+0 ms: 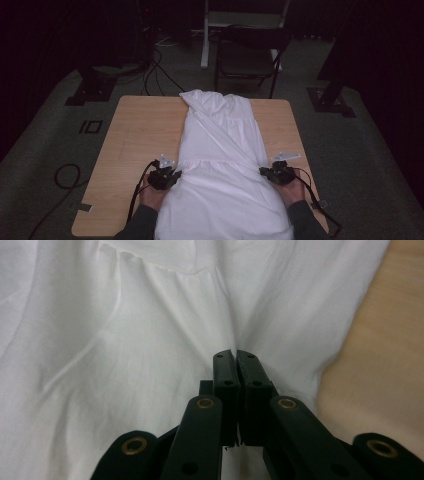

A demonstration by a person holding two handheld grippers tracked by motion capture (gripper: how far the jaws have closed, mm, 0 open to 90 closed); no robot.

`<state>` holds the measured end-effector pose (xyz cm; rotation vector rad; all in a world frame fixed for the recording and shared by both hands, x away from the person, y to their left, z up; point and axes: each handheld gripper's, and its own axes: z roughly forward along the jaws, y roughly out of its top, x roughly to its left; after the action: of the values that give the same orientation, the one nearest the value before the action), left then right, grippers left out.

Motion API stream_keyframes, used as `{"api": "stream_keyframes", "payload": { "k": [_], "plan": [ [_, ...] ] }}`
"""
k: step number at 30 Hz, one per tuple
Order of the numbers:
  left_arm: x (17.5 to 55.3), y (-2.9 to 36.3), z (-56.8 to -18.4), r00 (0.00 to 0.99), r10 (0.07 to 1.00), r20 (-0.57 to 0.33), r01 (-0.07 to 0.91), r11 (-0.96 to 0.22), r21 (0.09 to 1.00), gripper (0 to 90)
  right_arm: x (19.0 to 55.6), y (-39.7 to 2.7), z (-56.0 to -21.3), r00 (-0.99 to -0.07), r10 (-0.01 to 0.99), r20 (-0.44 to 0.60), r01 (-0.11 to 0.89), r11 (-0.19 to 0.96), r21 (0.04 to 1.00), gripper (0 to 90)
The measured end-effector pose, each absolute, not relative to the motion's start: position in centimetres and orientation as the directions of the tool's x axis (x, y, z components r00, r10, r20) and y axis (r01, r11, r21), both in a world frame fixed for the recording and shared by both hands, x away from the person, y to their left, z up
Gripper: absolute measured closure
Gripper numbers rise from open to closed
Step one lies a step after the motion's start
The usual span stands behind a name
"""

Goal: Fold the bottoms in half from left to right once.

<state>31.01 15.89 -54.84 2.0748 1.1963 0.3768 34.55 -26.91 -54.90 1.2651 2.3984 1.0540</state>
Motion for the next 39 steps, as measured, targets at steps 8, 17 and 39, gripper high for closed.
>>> {"api": "stream_keyframes", "payload": {
  "k": [8, 17, 39],
  "plan": [
    [26.2, 16.0, -54.7, 0.590, 0.804, -0.078, 0.624, -0.392, 0.676, 78.2, 29.4, -27.1, -54.7, -0.629, 0.762, 0.150, 0.639, 0.399, 0.658, 87.2],
    [29.3, 17.1, -52.4, 0.554, 0.826, -0.106, 0.570, -0.284, 0.771, 45.8, 32.6, -25.1, -51.3, -0.665, 0.741, 0.090, 0.558, 0.414, 0.719, 55.5],
    [32.0, 15.0, -53.7, 0.559, 0.825, -0.081, 0.590, -0.327, 0.738, 88.7, 42.2, -17.8, -51.7, -0.716, 0.673, 0.184, 0.584, 0.434, 0.686, 90.0]
  ]
}}
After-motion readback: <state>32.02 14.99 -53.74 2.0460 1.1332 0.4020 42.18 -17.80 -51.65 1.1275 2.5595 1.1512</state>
